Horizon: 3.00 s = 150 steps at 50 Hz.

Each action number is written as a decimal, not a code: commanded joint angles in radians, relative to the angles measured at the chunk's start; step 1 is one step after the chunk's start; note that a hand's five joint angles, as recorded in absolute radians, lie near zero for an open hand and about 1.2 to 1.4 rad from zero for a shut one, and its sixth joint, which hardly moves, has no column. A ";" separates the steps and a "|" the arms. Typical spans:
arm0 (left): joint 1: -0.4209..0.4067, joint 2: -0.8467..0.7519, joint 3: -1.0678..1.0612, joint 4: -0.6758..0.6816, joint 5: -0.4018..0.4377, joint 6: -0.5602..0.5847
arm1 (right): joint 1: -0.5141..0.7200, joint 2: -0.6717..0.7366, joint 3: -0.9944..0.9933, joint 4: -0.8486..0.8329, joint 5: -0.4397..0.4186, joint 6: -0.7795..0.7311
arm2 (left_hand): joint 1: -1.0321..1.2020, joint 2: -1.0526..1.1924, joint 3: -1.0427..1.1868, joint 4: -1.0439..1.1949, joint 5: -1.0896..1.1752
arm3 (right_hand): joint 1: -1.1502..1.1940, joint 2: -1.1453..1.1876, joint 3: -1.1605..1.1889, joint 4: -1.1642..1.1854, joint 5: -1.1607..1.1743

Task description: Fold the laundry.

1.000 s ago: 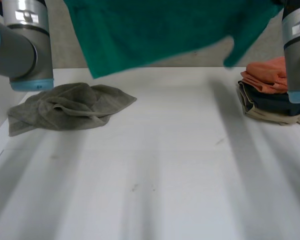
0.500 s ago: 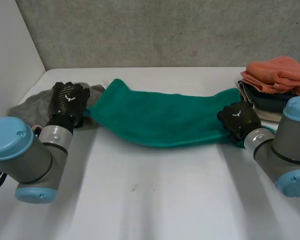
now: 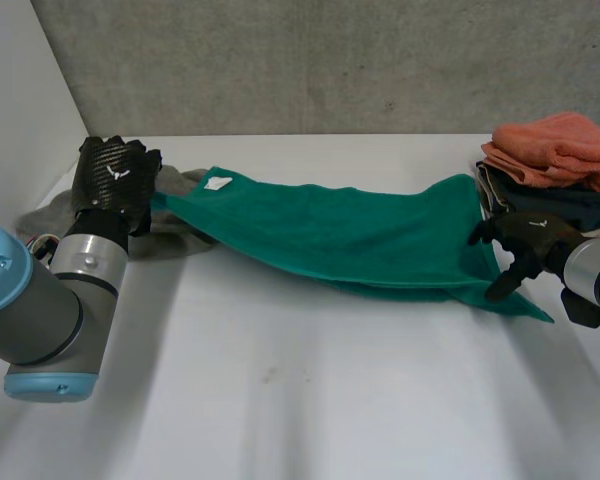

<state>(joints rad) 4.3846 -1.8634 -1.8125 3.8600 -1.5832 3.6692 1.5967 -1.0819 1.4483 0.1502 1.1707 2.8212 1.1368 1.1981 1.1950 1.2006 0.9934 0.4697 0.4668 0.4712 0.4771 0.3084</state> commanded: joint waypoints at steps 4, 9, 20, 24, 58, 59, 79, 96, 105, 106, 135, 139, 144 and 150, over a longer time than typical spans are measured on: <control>0.004 -0.006 0.012 0.000 0.000 -0.004 | 0.003 0.020 0.061 -0.006 0.001 -0.088 | 0.259 0.198 0.201 0.196 0.228 | 0.214 0.217 0.212 0.207 0.201; 0.016 -0.002 0.015 -0.016 -0.001 -0.021 | 0.006 0.069 0.069 -0.041 0.012 -0.101 | 0.259 0.198 0.201 0.196 0.228 | 0.820 0.823 0.818 0.812 0.807; 0.015 0.142 -0.020 -0.353 -0.006 -0.008 | 0.000 -0.197 0.136 -0.028 0.017 -0.279 | 0.259 0.198 0.201 0.196 0.228 | 0.927 0.930 0.925 0.919 0.913; 0.019 0.263 -0.062 -0.583 -0.014 0.028 | -0.003 -0.336 0.208 0.073 0.021 -0.434 | 0.259 0.198 0.201 0.196 0.228 | 0.927 0.930 0.925 0.919 0.913; -0.007 -0.086 0.125 -0.450 -0.011 0.301 | 0.025 -0.129 0.196 -0.112 0.156 -0.595 | 0.259 0.198 0.201 0.196 0.228 | 0.927 0.930 0.925 0.919 0.913; -0.007 -0.114 0.156 -0.444 -0.012 0.302 | 0.046 -0.083 0.151 -0.142 0.194 -0.591 | 0.259 0.198 0.201 0.196 0.228 | 0.927 0.930 0.925 0.919 0.913; -0.099 -0.513 0.661 -0.450 -0.136 0.301 | 0.221 0.257 -0.270 -0.233 0.322 -0.553 | -0.962 -1.024 -1.020 -1.026 -0.993 | -0.295 -0.292 -0.297 -0.303 -0.308; -0.070 -0.127 0.253 -0.459 -0.071 0.068 | 0.062 -0.091 0.130 -0.031 0.146 -0.359 | -0.962 -1.024 -1.020 -1.026 -0.993 | -0.095 -0.092 -0.096 -0.102 -0.108; -0.031 -0.052 0.075 -0.438 0.052 -0.049 | -0.086 -0.121 0.285 -0.057 0.015 -0.362 | -0.959 -1.020 -1.017 -1.022 -0.990 | 0.120 0.123 0.119 0.113 0.107; -0.030 -0.053 0.071 -0.435 0.054 -0.049 | -0.089 -0.121 0.288 -0.063 0.015 -0.364 | -0.959 -1.020 -1.017 -1.022 -0.990 | 0.141 0.144 0.139 0.133 0.127; -0.022 0.029 0.047 -0.427 0.048 -0.051 | -0.316 -0.142 0.285 -0.216 0.061 -0.519 | -0.961 -1.023 -1.020 -1.025 -0.993 | 0.899 0.901 0.897 0.891 0.885; -0.022 0.046 0.032 -0.427 0.051 -0.051 | -0.305 -0.147 0.297 -0.150 0.005 -0.514 | -0.961 -1.023 -1.020 -1.025 -0.993 | 0.032 0.035 0.031 0.025 0.019; -0.022 0.061 0.016 -0.425 0.057 -0.066 | -0.282 -0.150 0.331 -0.135 -0.178 -0.439 | -0.962 -1.024 -1.020 -1.026 -0.993 | 0.017 0.020 0.016 0.010 0.004; -0.024 0.063 0.013 -0.425 0.058 -0.115 | -0.277 -0.144 0.353 -0.132 -0.227 -0.370 | -0.961 -1.023 -1.020 -1.025 -0.993 | 0.064 0.067 0.063 0.057 0.051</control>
<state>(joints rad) 4.3627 -1.8021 -1.7951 3.4342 -1.5271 3.5978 1.3084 -1.2313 1.7776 0.0177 1.0045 2.3843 0.1941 0.2034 0.2107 0.2021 0.0479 0.4738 0.4628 0.4676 0.4610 0.2691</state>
